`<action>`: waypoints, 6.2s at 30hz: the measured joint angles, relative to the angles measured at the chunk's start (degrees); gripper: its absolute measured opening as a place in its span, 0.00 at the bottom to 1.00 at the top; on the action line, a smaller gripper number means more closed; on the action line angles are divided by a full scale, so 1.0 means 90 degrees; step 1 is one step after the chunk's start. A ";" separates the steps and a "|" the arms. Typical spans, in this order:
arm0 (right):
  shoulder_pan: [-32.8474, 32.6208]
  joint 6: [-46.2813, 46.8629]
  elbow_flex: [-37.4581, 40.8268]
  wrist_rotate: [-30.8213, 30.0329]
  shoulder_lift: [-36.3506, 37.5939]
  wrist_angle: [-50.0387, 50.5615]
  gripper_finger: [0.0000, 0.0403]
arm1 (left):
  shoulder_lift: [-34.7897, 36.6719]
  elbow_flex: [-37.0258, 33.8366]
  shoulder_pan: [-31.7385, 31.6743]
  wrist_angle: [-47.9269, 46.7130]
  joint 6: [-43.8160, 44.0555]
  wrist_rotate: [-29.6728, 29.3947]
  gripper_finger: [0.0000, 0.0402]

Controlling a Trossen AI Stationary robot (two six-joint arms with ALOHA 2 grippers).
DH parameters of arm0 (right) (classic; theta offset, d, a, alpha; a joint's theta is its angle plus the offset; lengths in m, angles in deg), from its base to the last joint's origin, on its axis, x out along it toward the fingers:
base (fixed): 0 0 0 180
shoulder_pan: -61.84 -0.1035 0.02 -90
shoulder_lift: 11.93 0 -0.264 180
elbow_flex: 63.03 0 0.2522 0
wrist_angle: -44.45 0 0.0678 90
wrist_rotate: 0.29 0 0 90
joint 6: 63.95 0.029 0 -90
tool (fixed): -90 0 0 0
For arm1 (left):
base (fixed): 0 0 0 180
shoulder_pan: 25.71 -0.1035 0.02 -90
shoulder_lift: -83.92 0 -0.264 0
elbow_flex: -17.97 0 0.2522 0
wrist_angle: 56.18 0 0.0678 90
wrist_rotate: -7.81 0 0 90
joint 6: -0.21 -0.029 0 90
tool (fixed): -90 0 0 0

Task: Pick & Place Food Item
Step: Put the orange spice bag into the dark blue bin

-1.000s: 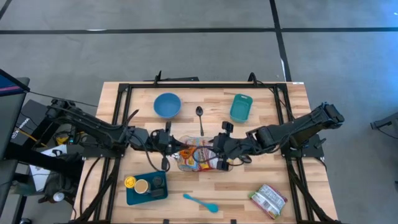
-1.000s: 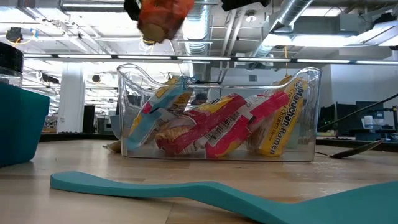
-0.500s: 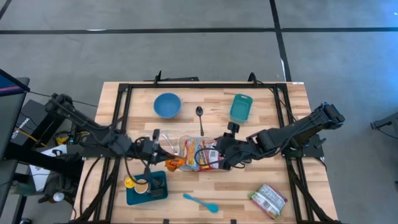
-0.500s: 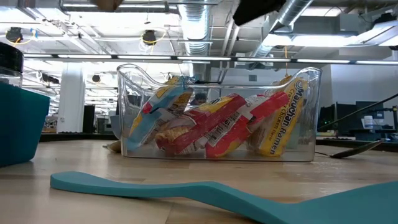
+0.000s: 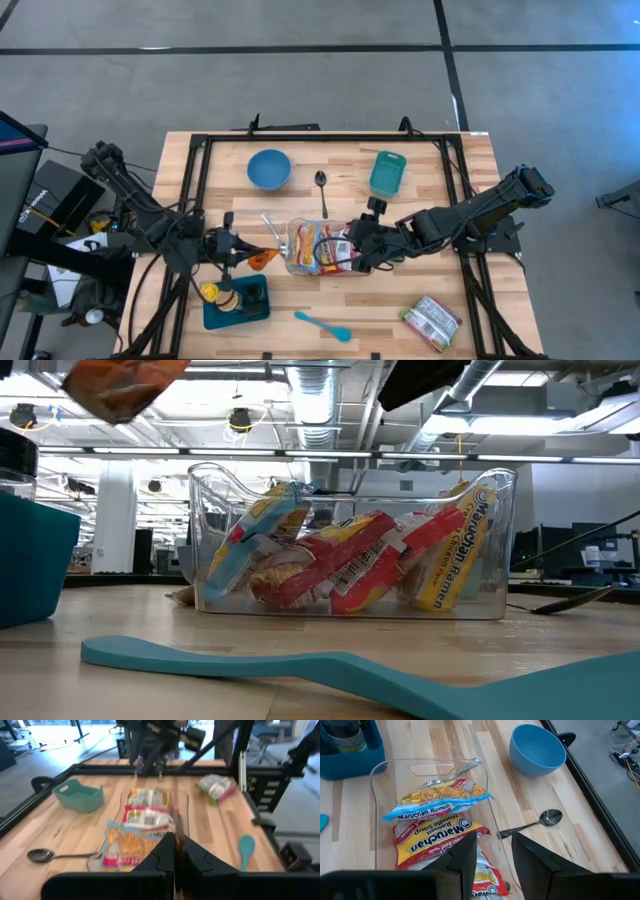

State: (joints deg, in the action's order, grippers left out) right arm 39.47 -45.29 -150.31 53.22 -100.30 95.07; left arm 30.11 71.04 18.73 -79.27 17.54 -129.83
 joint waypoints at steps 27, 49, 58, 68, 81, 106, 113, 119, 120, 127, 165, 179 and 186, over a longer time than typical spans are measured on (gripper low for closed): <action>0.0000 0.0051 0.0000 0.0000 0.0000 -0.0091 0.29 | -0.0238 -0.0078 0.1039 -0.2084 0.2110 -0.0325 0.00; 0.0131 0.0049 0.0000 0.0000 0.0000 -0.0211 0.29 | -0.0319 -0.0772 0.1348 -0.0910 0.2128 -0.0378 0.00; 0.0129 0.0046 0.0000 0.0000 0.0000 -0.0214 0.29 | -0.0160 -0.0772 0.1362 -0.0882 0.2125 -0.0372 0.00; 0.0129 0.0046 0.0000 0.0000 0.0000 -0.0214 0.29 | -0.0103 -0.0772 0.1528 -0.0808 0.2280 -0.0320 0.00; 0.0129 0.0046 0.0000 0.0002 0.0000 -0.0243 0.29 | -0.0432 -0.0772 0.1530 -0.0840 0.2735 -0.0002 0.00; 0.0143 0.0032 -0.0002 0.0025 0.0000 -0.0316 0.29 | -0.0640 -0.1146 0.1528 -0.0242 0.3104 -0.0234 0.00; 0.0172 0.0032 -0.0002 0.0032 0.0000 -0.0314 0.29 | -0.0824 -0.1144 0.1530 0.0051 0.3109 -0.0241 0.00; 0.0234 0.0029 -0.0002 0.0053 0.0000 -0.0289 0.29 | -0.1142 -0.1144 0.1530 0.0340 0.3109 -0.0394 0.00; 0.0252 0.0029 -0.0002 0.0053 0.0000 -0.0291 0.29 | -0.1189 -0.1144 0.1530 0.0383 0.3109 -0.0405 0.00; 0.0296 0.0029 -0.0002 0.0053 0.0000 -0.0289 0.29 | -0.1476 -0.1141 0.1530 0.0522 0.3236 -0.0442 0.00; 0.0291 -0.0070 -0.0002 0.0070 0.0000 -0.0291 0.29 | -0.1694 -0.1142 0.1474 0.0770 0.4013 -0.0374 0.00; 0.0291 -0.0068 -0.0002 0.0070 0.0000 -0.0296 0.29 | -0.1694 -0.1525 0.1474 0.0887 0.4507 -0.0333 0.00; 0.0291 -0.0068 -0.0002 0.0070 0.0000 -0.0296 0.29 | -0.1694 -0.1525 0.1474 0.0882 0.4493 -0.0321 0.03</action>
State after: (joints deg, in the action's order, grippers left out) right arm 42.09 -45.90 -150.33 53.85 -100.30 92.40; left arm 14.86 57.32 32.00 -71.33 57.97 -132.71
